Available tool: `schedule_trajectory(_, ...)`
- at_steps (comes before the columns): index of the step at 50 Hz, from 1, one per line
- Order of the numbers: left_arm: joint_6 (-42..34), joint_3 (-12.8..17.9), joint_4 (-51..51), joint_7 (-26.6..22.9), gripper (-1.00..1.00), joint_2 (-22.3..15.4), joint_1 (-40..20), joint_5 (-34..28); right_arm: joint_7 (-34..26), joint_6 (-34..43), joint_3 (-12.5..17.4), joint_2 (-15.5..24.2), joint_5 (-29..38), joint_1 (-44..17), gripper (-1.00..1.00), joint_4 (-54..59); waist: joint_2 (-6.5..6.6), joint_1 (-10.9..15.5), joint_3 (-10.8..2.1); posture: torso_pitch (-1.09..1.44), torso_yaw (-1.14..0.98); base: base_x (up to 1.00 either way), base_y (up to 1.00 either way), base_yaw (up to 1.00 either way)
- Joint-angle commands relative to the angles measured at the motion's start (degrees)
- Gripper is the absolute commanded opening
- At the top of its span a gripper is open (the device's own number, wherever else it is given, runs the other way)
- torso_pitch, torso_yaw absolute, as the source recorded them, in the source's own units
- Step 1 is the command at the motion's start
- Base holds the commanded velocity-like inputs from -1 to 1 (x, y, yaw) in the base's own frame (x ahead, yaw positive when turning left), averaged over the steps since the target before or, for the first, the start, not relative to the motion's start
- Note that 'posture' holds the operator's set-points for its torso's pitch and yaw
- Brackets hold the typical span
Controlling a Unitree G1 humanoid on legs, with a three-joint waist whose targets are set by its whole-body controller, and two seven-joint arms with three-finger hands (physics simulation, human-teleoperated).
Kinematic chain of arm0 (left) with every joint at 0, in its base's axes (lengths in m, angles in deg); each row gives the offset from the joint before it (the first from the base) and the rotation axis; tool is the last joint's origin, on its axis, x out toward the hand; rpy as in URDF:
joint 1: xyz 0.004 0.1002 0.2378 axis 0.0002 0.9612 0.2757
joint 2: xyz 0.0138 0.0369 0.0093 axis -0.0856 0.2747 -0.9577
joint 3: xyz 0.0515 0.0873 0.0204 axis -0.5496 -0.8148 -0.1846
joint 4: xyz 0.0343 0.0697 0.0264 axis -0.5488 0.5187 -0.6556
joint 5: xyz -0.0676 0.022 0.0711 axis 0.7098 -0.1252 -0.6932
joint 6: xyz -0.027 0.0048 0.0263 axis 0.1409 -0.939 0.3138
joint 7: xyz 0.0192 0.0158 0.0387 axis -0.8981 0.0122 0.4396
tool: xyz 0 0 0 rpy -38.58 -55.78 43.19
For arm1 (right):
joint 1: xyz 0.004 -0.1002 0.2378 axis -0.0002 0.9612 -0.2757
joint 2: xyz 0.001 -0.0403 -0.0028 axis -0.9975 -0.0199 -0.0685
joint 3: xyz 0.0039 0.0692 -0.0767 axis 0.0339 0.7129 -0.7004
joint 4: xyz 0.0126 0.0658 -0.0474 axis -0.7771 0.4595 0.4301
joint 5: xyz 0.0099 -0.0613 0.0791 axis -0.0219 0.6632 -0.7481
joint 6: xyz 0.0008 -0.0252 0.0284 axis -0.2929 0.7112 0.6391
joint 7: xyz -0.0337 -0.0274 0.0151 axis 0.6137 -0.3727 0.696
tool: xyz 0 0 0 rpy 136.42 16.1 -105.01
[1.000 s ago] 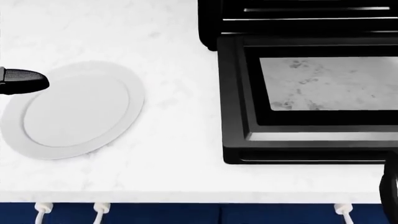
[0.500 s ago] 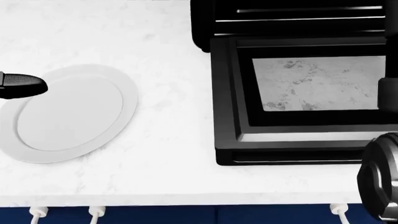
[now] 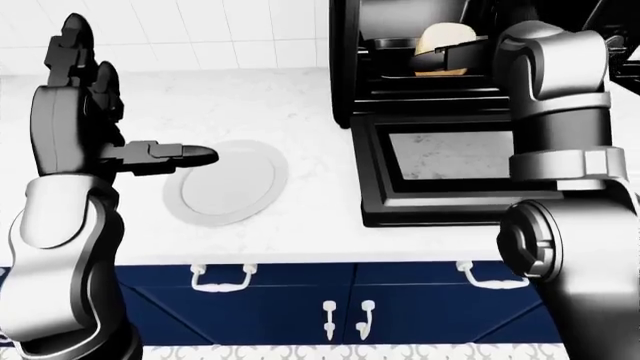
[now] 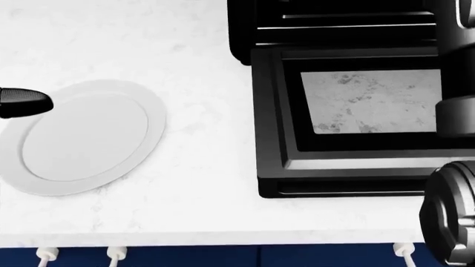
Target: Pick the bread from the tray and place it on the plate on the counter.
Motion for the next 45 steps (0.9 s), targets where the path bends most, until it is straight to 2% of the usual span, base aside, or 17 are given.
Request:
schedule_trajectory(1, 1.77, 0.65, -1.30, 0.18, 1.00, -0.78, -1.26, -0.19, 0.04, -1.36, -0.01, 0.62, 0.05, -2.31, 1.00, -2.34, 0.01, 0.01, -1.65, 0.00, 0.00, 0.00, 0.00, 0.00)
schedule_trajectory(13, 2.42, 1.10, -1.71, 0.18, 1.00, -0.56, 0.07, -0.13, -0.63, -1.76, -0.25, -0.13, -0.26, -1.85, 0.98, -2.68, 0.08, -0.04, -1.67, 0.00, 0.00, 0.00, 0.00, 0.00)
schedule_trajectory(21, 2.71, 1.33, -1.73, 0.11, 1.00, -0.50, 0.46, -0.03, -1.08, -1.62, -0.60, -0.22, 0.01, -2.19, 0.55, -2.57, 0.10, -0.04, -1.74, 0.00, 0.00, 0.00, 0.00, 0.00)
schedule_trajectory(34, 2.18, 1.32, -1.56, 0.40, 1.00, -1.01, -0.46, 0.20, -2.11, -1.59, -0.79, -0.11, 0.91, -2.91, 0.18, -2.26, 0.16, -0.03, -1.75, 0.00, 0.00, 0.00, 0.00, 0.00)
schedule_trajectory(45, 1.32, 1.96, -2.61, 0.21, 1.00, -1.38, -0.17, 0.66, -1.43, -2.53, -0.34, 0.10, 0.89, -3.30, -0.33, -2.55, 0.21, -0.03, -1.83, 0.00, 0.00, 0.00, 0.00, 0.00)
